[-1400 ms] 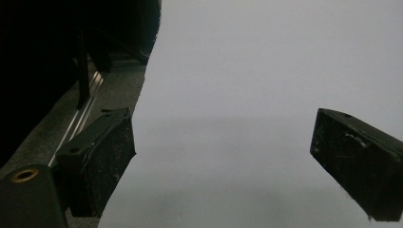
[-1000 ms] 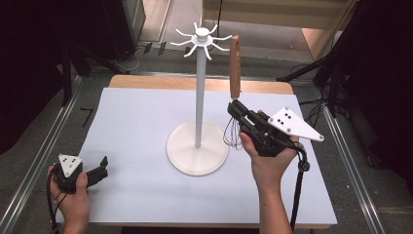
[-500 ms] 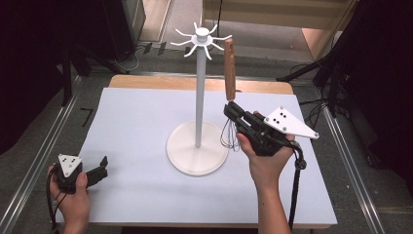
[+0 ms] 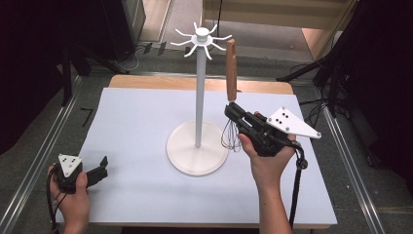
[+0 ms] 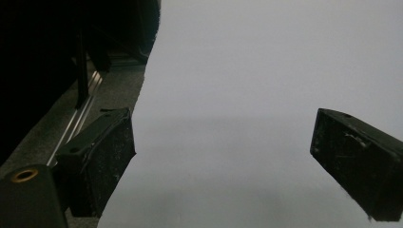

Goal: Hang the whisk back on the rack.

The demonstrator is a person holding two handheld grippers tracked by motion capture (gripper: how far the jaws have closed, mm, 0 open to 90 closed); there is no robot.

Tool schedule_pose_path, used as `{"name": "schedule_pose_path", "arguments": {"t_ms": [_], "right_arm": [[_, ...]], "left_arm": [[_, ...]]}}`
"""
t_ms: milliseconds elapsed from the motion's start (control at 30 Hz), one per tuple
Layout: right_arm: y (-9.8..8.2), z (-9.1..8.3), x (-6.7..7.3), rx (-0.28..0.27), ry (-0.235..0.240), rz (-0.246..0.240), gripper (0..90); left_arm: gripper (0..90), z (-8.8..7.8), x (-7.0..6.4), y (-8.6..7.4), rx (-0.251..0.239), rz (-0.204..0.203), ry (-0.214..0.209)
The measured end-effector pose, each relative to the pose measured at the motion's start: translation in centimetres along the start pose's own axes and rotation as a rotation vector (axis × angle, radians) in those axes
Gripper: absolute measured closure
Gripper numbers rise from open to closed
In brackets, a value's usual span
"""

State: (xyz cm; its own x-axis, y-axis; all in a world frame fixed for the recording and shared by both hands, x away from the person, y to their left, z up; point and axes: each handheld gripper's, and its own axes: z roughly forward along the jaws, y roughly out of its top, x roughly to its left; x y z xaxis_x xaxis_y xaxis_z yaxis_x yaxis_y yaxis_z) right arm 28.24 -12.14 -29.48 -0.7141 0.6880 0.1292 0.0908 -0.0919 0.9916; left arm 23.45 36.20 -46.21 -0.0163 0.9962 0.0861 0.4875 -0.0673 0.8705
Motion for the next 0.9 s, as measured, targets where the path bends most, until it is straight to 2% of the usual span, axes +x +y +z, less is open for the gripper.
{"name": "schedule_pose_path", "arguments": {"t_ms": [400,900], "right_arm": [[-0.2,0.9,-0.1,0.01,0.012,0.009,83.4],[-0.9,1.2,-0.1,0.015,0.015,-0.005,83.3]], "left_arm": [[8.0,0.0,0.0,0.0,-0.001,-0.003,-0.002],[8.0,0.0,0.0,0.0,0.0,-0.004,-0.002]]}}
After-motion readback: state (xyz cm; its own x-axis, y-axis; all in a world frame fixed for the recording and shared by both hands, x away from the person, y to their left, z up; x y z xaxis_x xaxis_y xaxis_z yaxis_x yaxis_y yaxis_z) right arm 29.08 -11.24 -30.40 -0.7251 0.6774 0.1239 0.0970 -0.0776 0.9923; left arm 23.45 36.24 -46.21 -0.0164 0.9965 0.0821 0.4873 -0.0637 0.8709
